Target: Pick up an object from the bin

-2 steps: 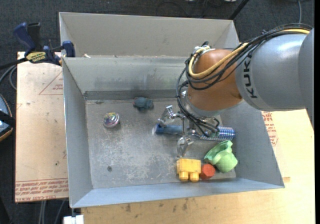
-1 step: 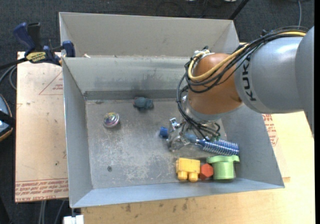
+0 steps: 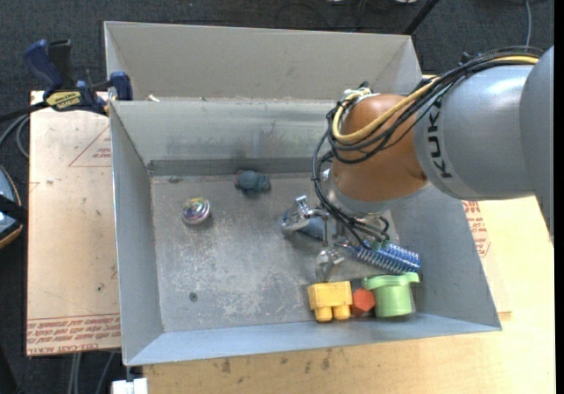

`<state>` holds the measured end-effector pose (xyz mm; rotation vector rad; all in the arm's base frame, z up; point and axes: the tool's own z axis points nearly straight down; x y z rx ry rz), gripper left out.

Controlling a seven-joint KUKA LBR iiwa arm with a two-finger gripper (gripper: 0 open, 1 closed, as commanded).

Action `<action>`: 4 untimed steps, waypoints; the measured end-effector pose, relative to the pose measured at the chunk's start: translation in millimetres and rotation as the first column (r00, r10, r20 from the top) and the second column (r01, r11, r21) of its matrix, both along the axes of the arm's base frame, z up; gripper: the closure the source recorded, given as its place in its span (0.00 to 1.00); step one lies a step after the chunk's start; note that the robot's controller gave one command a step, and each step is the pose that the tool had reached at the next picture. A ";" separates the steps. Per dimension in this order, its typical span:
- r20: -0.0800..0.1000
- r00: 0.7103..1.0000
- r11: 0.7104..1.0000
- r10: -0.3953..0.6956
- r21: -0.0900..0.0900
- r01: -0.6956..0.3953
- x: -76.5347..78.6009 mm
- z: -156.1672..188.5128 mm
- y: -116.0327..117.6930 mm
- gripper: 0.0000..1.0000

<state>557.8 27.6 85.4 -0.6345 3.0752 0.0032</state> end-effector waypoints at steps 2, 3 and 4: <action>0.020 0.720 0.720 0.694 -0.013 -0.694 -26.3 -9.8 -135.6 0.00; 0.007 0.720 0.720 0.694 -0.013 -0.694 -27.7 -9.5 -139.3 1.00; 0.005 0.704 0.704 0.710 -0.009 -0.710 -36.1 110.0 -156.9 1.00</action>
Offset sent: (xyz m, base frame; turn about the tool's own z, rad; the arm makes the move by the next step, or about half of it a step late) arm -0.0003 -0.0945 -0.0154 -0.3059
